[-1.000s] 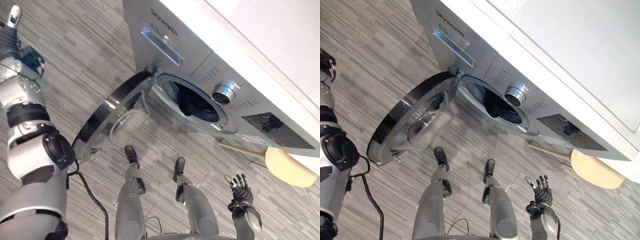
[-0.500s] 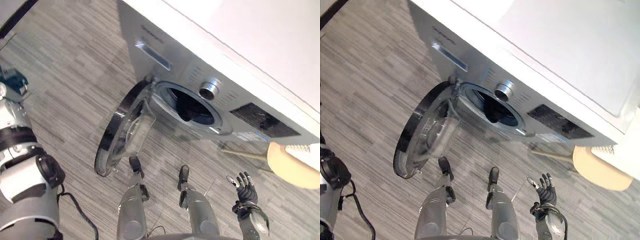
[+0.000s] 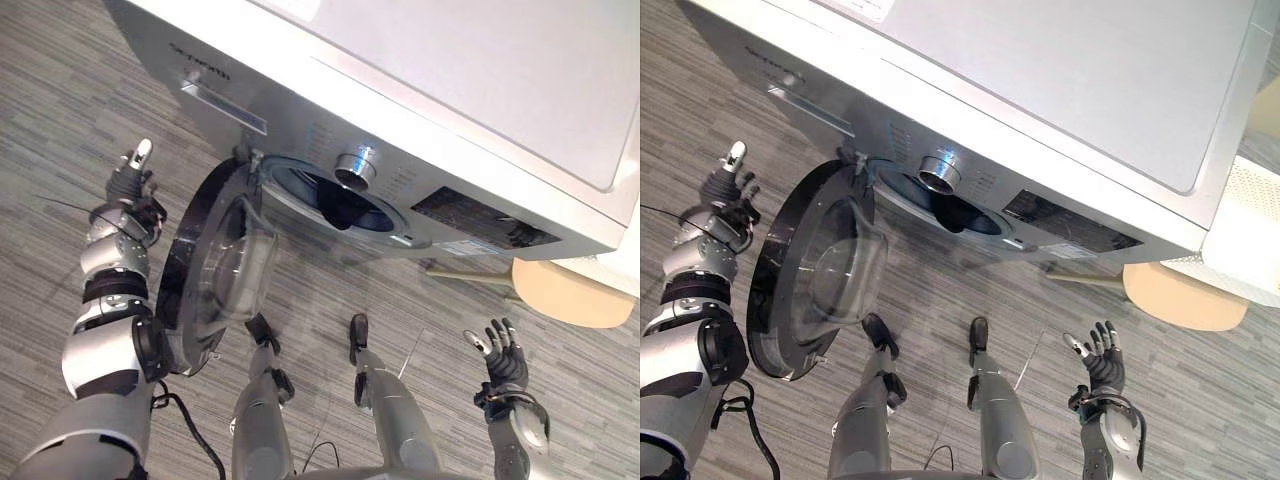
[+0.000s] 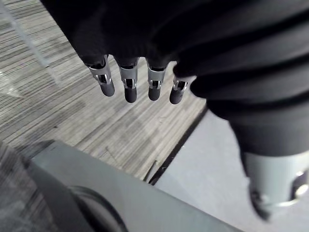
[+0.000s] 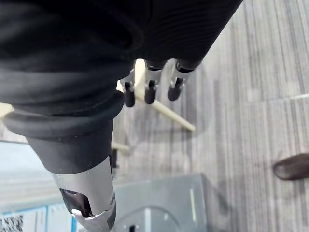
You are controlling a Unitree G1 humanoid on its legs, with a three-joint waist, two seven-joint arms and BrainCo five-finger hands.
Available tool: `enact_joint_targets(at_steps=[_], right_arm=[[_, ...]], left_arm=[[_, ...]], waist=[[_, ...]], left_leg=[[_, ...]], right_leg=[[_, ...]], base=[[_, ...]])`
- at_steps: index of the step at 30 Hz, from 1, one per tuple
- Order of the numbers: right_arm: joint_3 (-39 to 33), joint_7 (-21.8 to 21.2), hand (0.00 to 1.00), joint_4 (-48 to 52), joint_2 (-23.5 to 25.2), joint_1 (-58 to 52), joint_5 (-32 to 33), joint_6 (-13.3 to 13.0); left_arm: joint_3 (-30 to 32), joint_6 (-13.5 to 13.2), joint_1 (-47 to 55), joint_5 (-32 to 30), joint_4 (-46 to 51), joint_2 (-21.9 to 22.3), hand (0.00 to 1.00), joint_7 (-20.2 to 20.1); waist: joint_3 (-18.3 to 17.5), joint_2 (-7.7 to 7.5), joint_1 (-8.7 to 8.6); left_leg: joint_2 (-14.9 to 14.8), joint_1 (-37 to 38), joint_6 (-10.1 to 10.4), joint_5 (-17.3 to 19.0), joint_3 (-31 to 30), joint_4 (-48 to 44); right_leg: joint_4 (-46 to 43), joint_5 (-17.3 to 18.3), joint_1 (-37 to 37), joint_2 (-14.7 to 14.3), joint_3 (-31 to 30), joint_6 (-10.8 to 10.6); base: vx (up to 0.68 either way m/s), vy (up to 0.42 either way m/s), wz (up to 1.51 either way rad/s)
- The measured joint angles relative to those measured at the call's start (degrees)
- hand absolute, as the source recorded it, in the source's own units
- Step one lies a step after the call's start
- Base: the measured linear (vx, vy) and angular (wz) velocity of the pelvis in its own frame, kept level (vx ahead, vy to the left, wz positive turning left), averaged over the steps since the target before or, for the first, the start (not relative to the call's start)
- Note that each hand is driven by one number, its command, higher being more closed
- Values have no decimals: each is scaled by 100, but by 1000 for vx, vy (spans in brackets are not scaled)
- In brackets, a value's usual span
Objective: Pick up the laundry basket with both hands and put the clothes into the washing machine.
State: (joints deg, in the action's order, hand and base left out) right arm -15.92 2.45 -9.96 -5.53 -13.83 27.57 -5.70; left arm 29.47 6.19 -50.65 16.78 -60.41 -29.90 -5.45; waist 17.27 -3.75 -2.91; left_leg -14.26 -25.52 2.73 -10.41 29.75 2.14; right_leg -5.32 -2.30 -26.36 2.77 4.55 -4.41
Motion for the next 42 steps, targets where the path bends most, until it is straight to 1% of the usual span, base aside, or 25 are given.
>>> enact_joint_targets(at_steps=[2, 4, 7, 9, 10, 11, 12, 14, 15, 17, 18, 20, 22, 24, 25, 27, 28, 30, 32, 33, 36, 37, 39, 40, 42], right_arm=[[-233, 7, 0, 213, -158, -1, -8, 66], [-393, 13, 0, 380, -230, 0, -8, 91], [-497, 20, 0, 500, -253, 30, -10, 122], [-496, 38, 0, 498, -236, 70, -36, 208], [-496, 44, 0, 491, -235, 84, -71, 221], [-492, 62, 0, 454, -224, 142, -121, 242], [-491, 67, 0, 452, -199, 170, -126, 252], [-439, 67, 0, 442, -33, 244, -231, 298], [-395, 61, 0, 426, 9, 251, -267, 315], [-245, 7, 0, 246, 196, 260, -368, 368], [-200, -5, 0, 157, 236, 255, -378, 381], [-113, -28, 0, -251, 433, 261, -522, 440], [-79, -69, 0, -468, 536, 262, -592, 493], [-92, -149, 0, -927, 534, 272, -760, 499], [-104, -148, 0, -1104, 519, 294, -802, 491], [-101, -145, 0, -1571, 516, 366, -807, 489], [-96, -145, 0, -1671, 520, 366, -808, 489], [-94, -131, 0, -1889, 518, 274, -823, 482], [21, -136, 0, -1891, 484, 213, -927, 441], [122, -142, 0, -1889, 467, 209, -997, 418], [292, -149, 0, -1772, 429, 124, -1053, 376], [311, -151, 0, -1686, 390, 116, -1072, 335], [310, -150, 0, -1573, 348, 112, -1070, 284], [307, -142, 0, -1368, 249, 102, -1021, 159], [305, -137, 0, -1206, 184, 79, -974, 101]], left_arm=[[500, 145, 73, -260, -9, 63, 0, -75], [702, 158, 141, -527, -3, 107, 0, -129], [784, 223, 571, -773, 35, 319, 0, -417], [741, 235, 1125, -960, 37, 719, 0, -611], [657, 237, 1271, -1052, 36, 839, 0, -665], [494, 281, 1567, -1170, 28, 1141, 0, -715], [383, 303, 1715, -1235, 26, 1303, 0, -717], [-165, 395, 2196, -1491, 8, 1945, 0, -722], [-331, 406, 2318, -1534, 7, 2108, 0, -722], [-850, 437, 2674, -1661, 5, 2600, 0, -705], [-979, 441, 2756, -1707, 3, 2669, 0, -702], [-1531, 437, 3000, -1894, -9, 2888, 0, -687], [-1877, 433, 3093, -1982, -27, 2924, 0, -647], [-2504, 330, 3031, -1983, -96, 2987, 0, -372], [-2674, 240, 2906, -1947, -98, 2970, 0, -221], [-2763, -29, 2456, -1712, -100, 2959, 0, 226], [-2759, -93, 2329, -1636, -95, 2935, 0, 346], [-2742, -303, 1915, -1347, -91, 2794, 0, 767], [-2742, -392, 1785, -1299, -68, 2614, 0, 1003], [-2742, -422, 1798, -1339, -37, 2458, 0, 1106], [-2770, -434, 1824, -1661, 23, 2120, 0, 1191], [-2777, -502, 1825, -1809, 26, 1904, 0, 1183], [-2775, -573, 1824, -1847, 41, 1702, 0, 1176], [-2772, -687, 1810, -1805, 179, 1436, 0, 1136], [-2773, -750, 1703, -1707, 251, 1346, 0, 1044]], waist=[[1, -2, -23], [8, -16, -39], [10, -18, -55], [10, -18, -33], [9, -18, -13], [9, -18, 22], [9, -18, 33], [-4, -38, 57], [-8, -44, 57], [-75, -51, 50], [-146, -61, 43], [-383, -61, 38], [-498, -53, 27], [-835, 31, -76], [-903, 72, -128], [-908, 87, -232], [-908, 87, -264], [-908, 87, -317], [-908, 87, -346], [-907, 86, -406], [-906, 86, -409], [-897, 78, -403], [-883, 66, -393], [-860, 53, -361], [-842, 41, -300]], left_leg=[[-52, -4, 2, 2, 50, 5], [-55, -16, 8, -2, 47, 9], [-44, -15, 40, -26, 28, 101], [-14, -4, 107, -47, 9, 209], [-1, -2, 106, -56, 9, 225], [31, 31, 86, -98, 11, 281], [42, 51, 87, -106, 12, 303], [62, 200, 87, -107, 14, 305], [68, 269, 87, -106, 15, 304], [87, 586, 104, -59, 46, 308], [98, 632, 118, -32, 61, 308], [123, 932, 183, 49, 192, 311], [126, 1181, 236, 96, 306, 312], [135, 1354, 244, 108, 426, 321], [145, 1383, 244, 108, 414, 324], [163, 1434, 243, 106, 330, 323], [166, 1431, 243, 106, 320, 323], [196, 1440, 241, 104, 331, 324], [220, 1438, 240, 106, 348, 327], [227, 1435, 240, 106, 355, 328], [216, 1445, 240, 106, 387, 328], [206, 1446, 239, 105, 399, 327], [196, 1434, 238, 104, 418, 327], [180, 1309, 219, 89, 416, 326], [144, 1155, 190, 66, 387, 326]], right_leg=[[103, -130, -3, -35, -25, -6], [126, -131, -1, -38, -28, -4], [177, -132, -2, -48, -33, -3], [231, -131, 0, -50, -16, -3], [251, -131, 2, -43, -18, -3], [261, -131, 15, -27, -19, -3], [261, -131, 30, -20, -15, -3], [261, -129, 178, 2, 16, -5], [263, -126, 249, 6, 16, -5], [256, -82, 527, 21, 7, -19], [251, -37, 564, 30, 1, -2], [239, 106, 784, 46, -77, 18], [239, 146, 949, 21, -187, 23], [238, 169, 1029, 6, -335, 29], [238, 170, 1046, 8, -351, 28], [236, 167, 1088, -17, -376, 29], [233, 164, 1088, -21, -374, 29], [226, 138, 1074, 1, -426, 11], [225, 108, 1024, 18, -493, 0], [226, 91, 1003, 23, -535, -6], [229, 68, 992, 14, -621, -3], [232, 51, 988, 20, -632, 0], [230, 30, 964, 26, -637, -3], [227, -18, 842, 22, -629, -1], [227, -60, 704, 19, -617, 11]], base=[[-23, -19, -15], [-20, -9, -4], [-46, -19, 2], [-34, -11, 4], [0, 0, 0], [0, 0, 0], [-2, 4, 4], [11, 5, 6], [0, 0, 0], [49, 1, -6], [58, -11, -6], [60, -20, -17], [60, -12, -33], [79, -29, -32], [75, -34, -16], [22, -16, -2], [0, 0, 0], [2, 0, -3], [9, 1, -14], [11, -3, -15], [12, -8, -8], [12, -9, -6], [1, -11, -6], [-17, -18, -3], [-24, -11, 8]])
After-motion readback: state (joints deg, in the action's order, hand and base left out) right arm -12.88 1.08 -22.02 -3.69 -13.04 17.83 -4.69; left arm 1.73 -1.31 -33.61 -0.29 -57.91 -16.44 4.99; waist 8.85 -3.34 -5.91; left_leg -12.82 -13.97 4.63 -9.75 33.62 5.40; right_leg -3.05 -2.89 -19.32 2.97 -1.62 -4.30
